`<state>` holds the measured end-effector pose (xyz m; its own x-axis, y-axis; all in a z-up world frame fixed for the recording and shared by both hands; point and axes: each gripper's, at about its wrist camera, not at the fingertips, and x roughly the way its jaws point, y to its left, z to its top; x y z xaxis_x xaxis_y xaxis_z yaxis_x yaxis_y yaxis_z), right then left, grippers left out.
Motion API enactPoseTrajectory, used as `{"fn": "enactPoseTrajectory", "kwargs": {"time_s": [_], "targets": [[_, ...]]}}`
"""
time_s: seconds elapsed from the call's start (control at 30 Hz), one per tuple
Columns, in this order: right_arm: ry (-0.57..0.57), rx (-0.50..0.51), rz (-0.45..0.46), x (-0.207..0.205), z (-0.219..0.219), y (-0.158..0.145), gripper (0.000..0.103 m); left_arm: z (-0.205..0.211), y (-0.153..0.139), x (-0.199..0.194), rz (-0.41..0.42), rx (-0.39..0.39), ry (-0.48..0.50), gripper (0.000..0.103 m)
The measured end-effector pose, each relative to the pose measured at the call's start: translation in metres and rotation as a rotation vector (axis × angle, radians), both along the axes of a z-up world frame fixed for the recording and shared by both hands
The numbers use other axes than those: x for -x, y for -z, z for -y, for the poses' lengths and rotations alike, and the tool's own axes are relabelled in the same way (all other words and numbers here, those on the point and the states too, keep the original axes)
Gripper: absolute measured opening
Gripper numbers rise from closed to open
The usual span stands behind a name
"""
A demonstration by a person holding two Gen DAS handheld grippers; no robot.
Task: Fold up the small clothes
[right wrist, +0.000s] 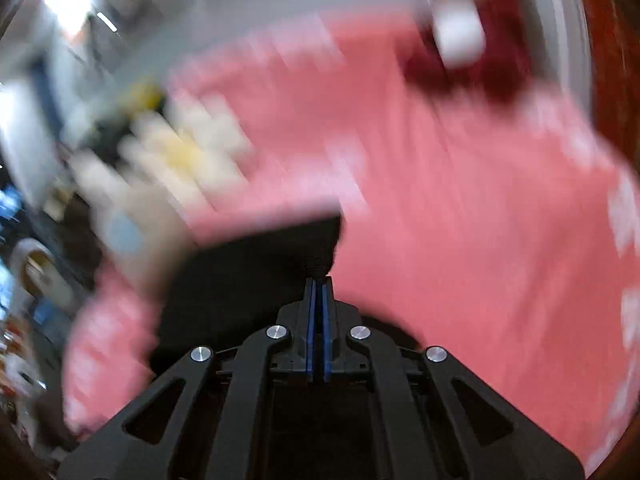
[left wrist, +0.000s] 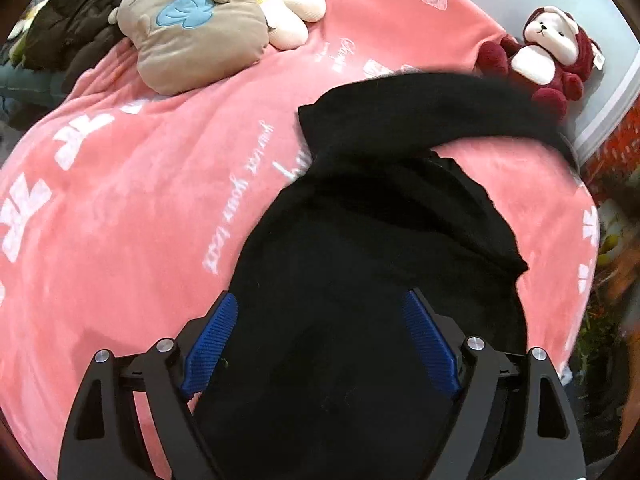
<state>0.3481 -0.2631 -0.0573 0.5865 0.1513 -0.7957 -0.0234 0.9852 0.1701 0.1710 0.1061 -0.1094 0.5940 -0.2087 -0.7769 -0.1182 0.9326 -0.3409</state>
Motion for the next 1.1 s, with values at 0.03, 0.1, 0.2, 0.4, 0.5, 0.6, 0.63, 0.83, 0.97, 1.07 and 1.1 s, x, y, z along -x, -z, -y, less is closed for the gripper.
{"fn": "enactPoseTrajectory", "kwargs": {"time_s": [0.03, 0.1, 0.2, 0.4, 0.5, 0.6, 0.63, 0.83, 0.97, 1.07, 1.1], "targets": [[0.039, 0.019, -0.110, -0.002, 0.011, 0.046, 0.002, 0.001, 0.001, -0.002, -0.007, -0.003, -0.004, 0.082], [0.046, 0.096, -0.143, 0.011, 0.015, 0.082, 0.002, 0.002, 0.004, -0.009, -0.014, 0.013, -0.010, 0.083], [0.051, 0.045, -0.019, 0.047, 0.015, 0.068, 0.004, 0.006, 0.007, -0.024, -0.022, 0.048, -0.019, 0.083], [-0.006, 0.028, 0.055, 0.106, 0.005, 0.043, 0.007, 0.016, 0.020, -0.078, -0.049, 0.189, -0.075, 0.084], [-0.026, -0.006, 0.047, 0.121, 0.001, 0.044, 0.007, -0.001, 0.034, -0.107, -0.103, 0.309, -0.213, 0.084], [-0.023, -0.011, 0.039, 0.133, -0.001, 0.050, 0.007, -0.019, 0.053, -0.127, -0.124, 0.347, -0.310, 0.080], [-0.008, -0.005, 0.031, 0.135, 0.000, 0.052, 0.009, -0.020, 0.051, -0.129, -0.111, 0.317, -0.310, 0.067], [0.040, -0.017, -0.002, 0.137, 0.008, 0.059, 0.038, -0.040, 0.054, -0.134, -0.161, 0.247, -0.300, 0.025], [0.052, -0.044, -0.017, 0.105, 0.013, 0.064, 0.039, -0.040, 0.049, -0.117, -0.117, 0.250, -0.310, 0.025], [0.105, -0.112, -0.032, 0.069, 0.026, 0.076, 0.049, -0.037, 0.050, -0.116, -0.095, 0.231, -0.313, 0.025], [0.128, -0.116, -0.050, 0.059, 0.028, 0.082, 0.051, -0.036, 0.049, -0.116, -0.085, 0.223, -0.314, 0.024]]}}
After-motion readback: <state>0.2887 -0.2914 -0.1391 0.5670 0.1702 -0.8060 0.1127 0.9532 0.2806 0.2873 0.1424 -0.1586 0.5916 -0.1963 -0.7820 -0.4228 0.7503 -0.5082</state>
